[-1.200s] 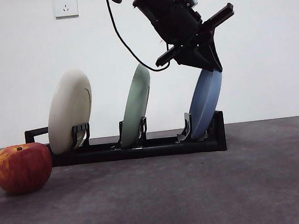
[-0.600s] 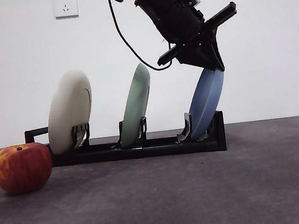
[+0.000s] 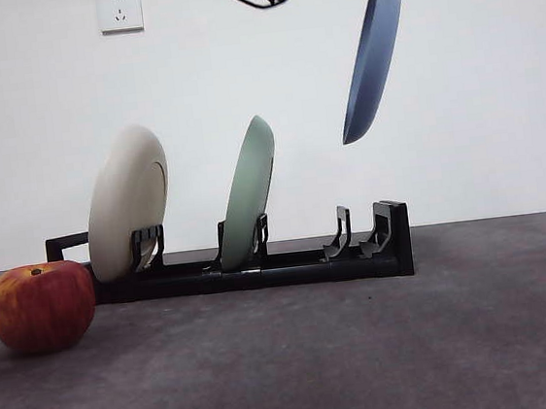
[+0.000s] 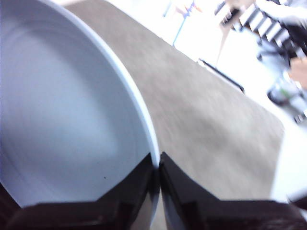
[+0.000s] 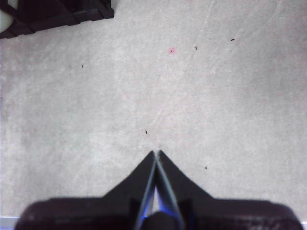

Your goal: Take the blue plate from the plate rack,put the plate on the table,take the apple from the table,put the apple in the plate

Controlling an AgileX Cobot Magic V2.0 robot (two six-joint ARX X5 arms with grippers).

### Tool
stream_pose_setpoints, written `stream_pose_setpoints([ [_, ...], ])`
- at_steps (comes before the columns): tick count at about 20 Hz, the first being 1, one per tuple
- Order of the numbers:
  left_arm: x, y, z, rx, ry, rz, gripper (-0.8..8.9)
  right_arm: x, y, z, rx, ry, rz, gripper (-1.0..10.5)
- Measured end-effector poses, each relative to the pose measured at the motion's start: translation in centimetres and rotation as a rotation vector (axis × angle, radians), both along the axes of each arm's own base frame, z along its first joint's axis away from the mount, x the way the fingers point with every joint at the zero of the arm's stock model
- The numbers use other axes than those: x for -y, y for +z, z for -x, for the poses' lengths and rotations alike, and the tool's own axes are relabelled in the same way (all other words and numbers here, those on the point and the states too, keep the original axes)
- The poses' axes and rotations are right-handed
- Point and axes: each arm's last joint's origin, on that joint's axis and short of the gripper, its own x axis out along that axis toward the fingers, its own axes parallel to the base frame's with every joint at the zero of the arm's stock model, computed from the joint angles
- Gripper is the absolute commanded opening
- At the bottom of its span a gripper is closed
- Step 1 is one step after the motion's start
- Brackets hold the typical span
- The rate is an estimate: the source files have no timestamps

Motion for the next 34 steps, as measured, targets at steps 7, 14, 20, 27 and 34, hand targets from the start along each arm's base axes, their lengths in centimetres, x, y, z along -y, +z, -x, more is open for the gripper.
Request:
stream_pose_setpoints([
  [7, -2.2, 3.5, 7.2, 0.113, -0.087, -0.28, -0.08, 0.0, 0.0, 0.0, 0.0, 0.0, 0.0, 0.0],
  [14, -1.3, 2.0, 12.4, 0.118, -0.148, -0.625, -0.08, 0.0, 0.0, 0.0, 0.0, 0.0, 0.0, 0.0],
  [20, 0.4, -1.3, 16.3, 0.197, -0.16, -0.824, -0.08, 0.0, 0.0, 0.0, 0.0, 0.0, 0.0, 0.0],
  [27, -2.7, -10.8, 18.0, 0.186, -0.095, -0.886, -0.08, 0.0, 0.1, -0.1, 0.014, 0.0, 0.0, 0.0],
  [34, -4.0, -19.2, 19.1, 0.133, -0.189, -0.964, -0.08, 0.0, 0.2, -0.2, 0.029, -0.001, 0.0, 0.0],
])
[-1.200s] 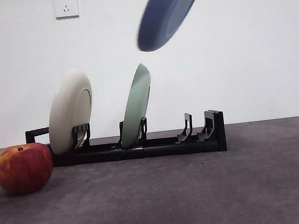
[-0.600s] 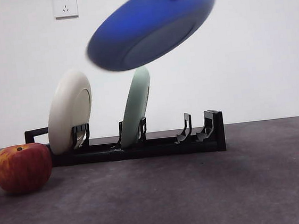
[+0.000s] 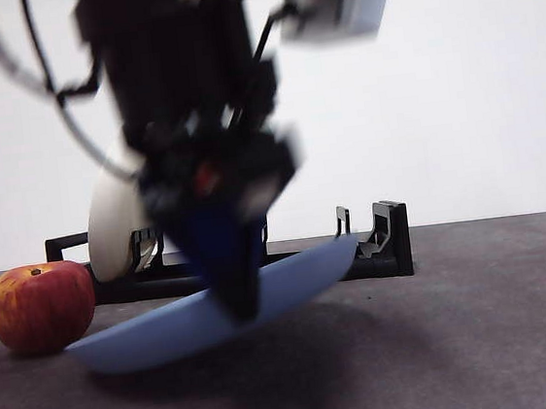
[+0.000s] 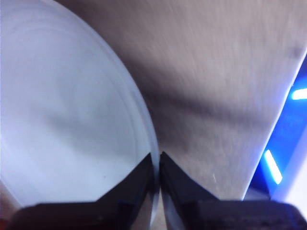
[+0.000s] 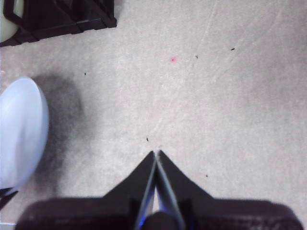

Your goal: Take the blue plate from the plate rack,put the plate on the table,take the apple from the table,put the apple in the plate

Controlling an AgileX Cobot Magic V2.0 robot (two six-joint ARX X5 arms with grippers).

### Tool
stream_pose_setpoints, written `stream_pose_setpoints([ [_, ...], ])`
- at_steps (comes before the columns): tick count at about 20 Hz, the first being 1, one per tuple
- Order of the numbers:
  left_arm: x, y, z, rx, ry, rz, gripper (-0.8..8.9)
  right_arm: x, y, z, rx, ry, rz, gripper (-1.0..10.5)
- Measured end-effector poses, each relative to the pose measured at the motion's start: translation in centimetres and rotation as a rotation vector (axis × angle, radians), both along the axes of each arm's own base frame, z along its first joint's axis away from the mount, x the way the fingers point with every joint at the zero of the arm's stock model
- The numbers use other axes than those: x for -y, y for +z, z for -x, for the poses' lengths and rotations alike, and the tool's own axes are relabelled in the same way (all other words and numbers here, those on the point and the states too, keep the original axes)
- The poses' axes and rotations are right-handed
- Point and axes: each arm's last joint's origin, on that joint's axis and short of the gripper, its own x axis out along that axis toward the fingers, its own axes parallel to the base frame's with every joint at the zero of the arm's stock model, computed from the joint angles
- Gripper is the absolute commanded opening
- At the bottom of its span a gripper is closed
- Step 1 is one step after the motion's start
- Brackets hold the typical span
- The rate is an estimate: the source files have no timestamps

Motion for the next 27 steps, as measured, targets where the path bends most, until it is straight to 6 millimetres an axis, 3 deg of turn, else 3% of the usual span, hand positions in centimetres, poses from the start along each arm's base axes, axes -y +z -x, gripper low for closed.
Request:
stream_pose_setpoints([
  [4, -0.7, -2.3, 0.4, 0.004, -0.037, -0.003, -0.08, 0.0, 0.1, -0.1, 0.016, -0.002, -0.001, 0.0],
  [7, -0.7, -2.5, 0.4, 0.004, -0.05, 0.014, 0.03, 0.0, 0.1, -0.2, 0.022, -0.008, -0.007, 0.0],
  [14, -0.8, -2.7, 0.5, -0.031, -0.054, 0.034, 3.87, 0.0, 0.1, -0.2, 0.021, 0.001, -0.02, 0.0],
  [16, -0.7, -2.1, 0.5, -0.044, -0.045, 0.015, 3.86, -0.1, 0.2, -0.4, 0.04, 0.015, -0.04, 0.0],
  [18, -0.1, -0.2, 0.2, -0.052, -0.029, 0.012, 3.77, -0.3, 0.5, -0.6, 0.075, 0.036, -0.055, 0.1],
  [21, 0.3, 5.0, 0.1, -0.063, -0.001, 0.065, 3.68, -1.8, 0.7, -0.8, 0.111, 0.156, -0.097, 1.4],
  [22, 0.0, 7.1, 0.3, -0.069, 0.008, 0.097, 3.12, -2.4, 0.8, -0.9, 0.118, 0.187, -0.103, 1.4],
  [25, -2.0, 13.3, 1.3, -0.032, 0.034, 0.235, 0.08, -4.9, 0.4, -2.0, 0.101, 0.266, -0.116, 1.4],
  [27, -4.2, 16.3, 2.3, 0.0, 0.051, 0.333, -0.08, -7.1, -0.3, -3.0, 0.067, 0.324, -0.122, 1.4],
])
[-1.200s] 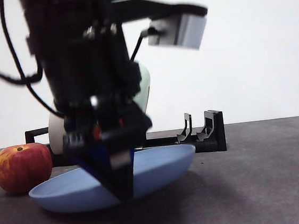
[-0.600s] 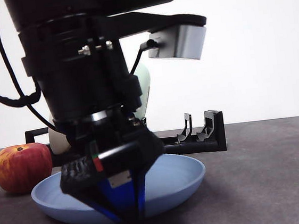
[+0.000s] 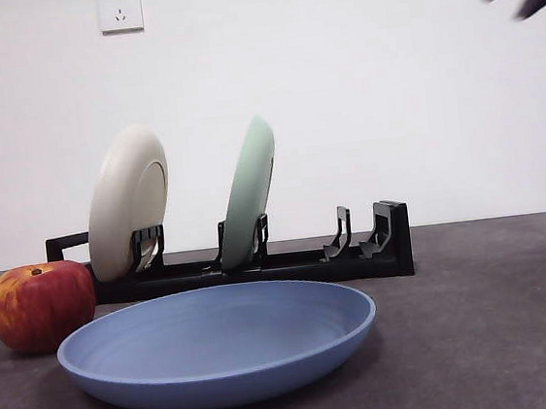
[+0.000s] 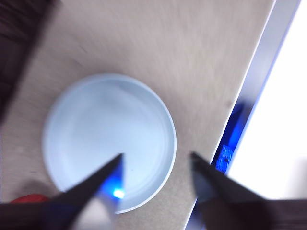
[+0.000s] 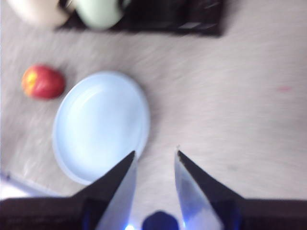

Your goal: Take the blue plate from the plate rack,put the plate on the table,take the apple from the table,put the apple in the plate

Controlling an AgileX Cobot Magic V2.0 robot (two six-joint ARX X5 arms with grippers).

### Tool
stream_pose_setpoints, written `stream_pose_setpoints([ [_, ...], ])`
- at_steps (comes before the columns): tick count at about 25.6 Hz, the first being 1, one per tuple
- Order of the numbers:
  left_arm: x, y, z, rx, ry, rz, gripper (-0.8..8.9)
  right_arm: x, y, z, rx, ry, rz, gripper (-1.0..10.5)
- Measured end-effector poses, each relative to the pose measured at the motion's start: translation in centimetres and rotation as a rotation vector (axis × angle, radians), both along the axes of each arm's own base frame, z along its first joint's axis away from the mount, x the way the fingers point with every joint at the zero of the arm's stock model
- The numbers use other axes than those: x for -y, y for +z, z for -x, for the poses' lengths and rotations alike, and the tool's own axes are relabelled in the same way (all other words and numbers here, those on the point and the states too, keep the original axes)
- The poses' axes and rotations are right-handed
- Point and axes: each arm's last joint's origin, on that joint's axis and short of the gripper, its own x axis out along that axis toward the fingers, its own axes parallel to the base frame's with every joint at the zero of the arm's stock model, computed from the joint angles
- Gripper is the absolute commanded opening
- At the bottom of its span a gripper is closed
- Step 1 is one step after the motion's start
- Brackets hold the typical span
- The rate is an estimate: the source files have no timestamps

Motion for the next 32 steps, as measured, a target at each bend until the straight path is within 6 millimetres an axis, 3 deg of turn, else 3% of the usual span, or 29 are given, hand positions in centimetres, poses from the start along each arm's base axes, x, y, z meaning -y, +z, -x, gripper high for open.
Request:
stream_pose_setpoints([
  [4, -5.3, 3.1, 2.3, 0.016, 0.096, 0.1, -0.08, -5.5, -1.9, -1.6, -0.039, 0.147, -0.003, 1.4],
  [6, -7.9, 4.0, 3.4, 0.045, 0.178, 0.123, -0.08, -8.5, -3.3, -2.0, -0.057, 0.22, 0.003, 2.3],
  [10, -11.3, 5.0, 4.8, 0.056, 0.275, 0.197, -0.08, -14.1, -4.6, -2.6, -0.11, 0.34, 0.041, 2.3],
  [21, -15.1, 6.1, 6.6, 0.047, 0.342, 0.373, -0.08, -22.2, -3.1, -4.2, -0.037, 0.468, 0.158, 7.2],
  [32, -16.9, 6.5, 7.5, 0.01, 0.374, 0.469, -0.08, -27.4, -3.9, -7.1, 0.01, 0.513, 0.168, 8.9],
])
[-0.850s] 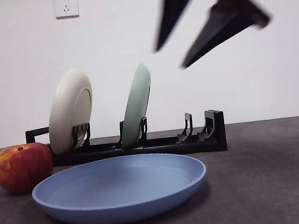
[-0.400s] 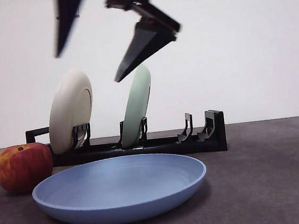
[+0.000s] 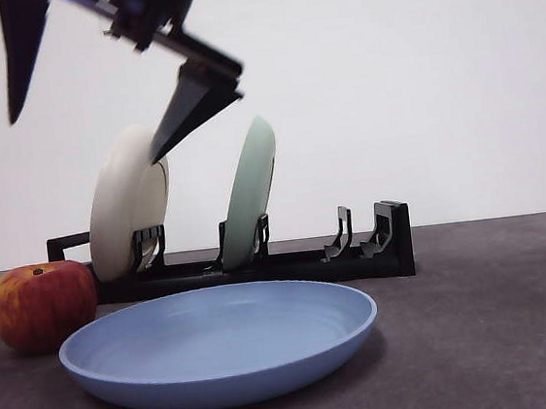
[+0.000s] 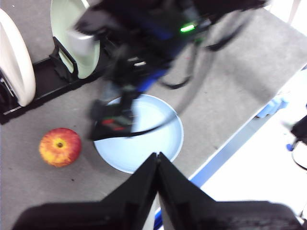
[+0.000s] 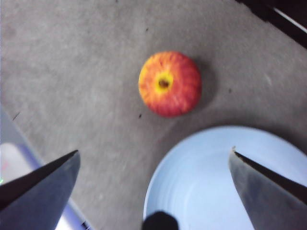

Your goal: Take the blue plate from the plate rack,put the plate on the table,take the apple from the table,put the apple in the plate

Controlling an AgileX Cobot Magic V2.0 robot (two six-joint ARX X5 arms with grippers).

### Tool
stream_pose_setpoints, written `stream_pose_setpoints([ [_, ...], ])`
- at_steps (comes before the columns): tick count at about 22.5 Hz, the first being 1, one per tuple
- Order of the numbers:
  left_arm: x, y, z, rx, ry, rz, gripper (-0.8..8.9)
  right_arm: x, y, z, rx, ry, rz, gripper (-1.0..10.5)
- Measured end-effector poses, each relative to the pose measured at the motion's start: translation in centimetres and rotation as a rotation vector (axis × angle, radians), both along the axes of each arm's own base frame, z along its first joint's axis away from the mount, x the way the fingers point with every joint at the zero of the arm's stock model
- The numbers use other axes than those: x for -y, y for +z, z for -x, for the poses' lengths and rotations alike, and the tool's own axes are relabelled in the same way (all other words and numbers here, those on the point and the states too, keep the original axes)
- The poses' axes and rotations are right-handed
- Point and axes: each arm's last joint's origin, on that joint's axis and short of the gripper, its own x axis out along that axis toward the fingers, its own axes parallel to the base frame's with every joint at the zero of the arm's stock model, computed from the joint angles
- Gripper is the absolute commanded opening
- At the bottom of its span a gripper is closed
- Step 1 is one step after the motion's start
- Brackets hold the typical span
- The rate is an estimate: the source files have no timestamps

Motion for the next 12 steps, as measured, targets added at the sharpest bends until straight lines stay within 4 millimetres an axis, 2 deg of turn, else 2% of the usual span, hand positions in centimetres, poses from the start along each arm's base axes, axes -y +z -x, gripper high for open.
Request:
stream_pose_setpoints([
  [4, 0.0, 0.0, 0.0, -0.004, 0.003, 0.005, -0.08, -2.9, -2.5, -1.6, 0.025, 0.036, 0.052, 8.9],
  [8, 0.0, 0.0, 0.0, -0.005, 0.002, 0.003, -0.08, -6.0, -4.8, -1.9, 0.155, 0.086, 0.147, 8.9],
  [10, 0.0, 0.0, 0.0, -0.005, 0.002, 0.003, -0.08, -6.7, -5.6, -2.0, 0.235, 0.087, 0.19, 8.9],
  [12, 0.0, 0.0, 0.0, -0.006, 0.002, 0.003, -0.08, -7.2, -6.6, -2.2, 0.244, 0.111, 0.194, 8.9],
])
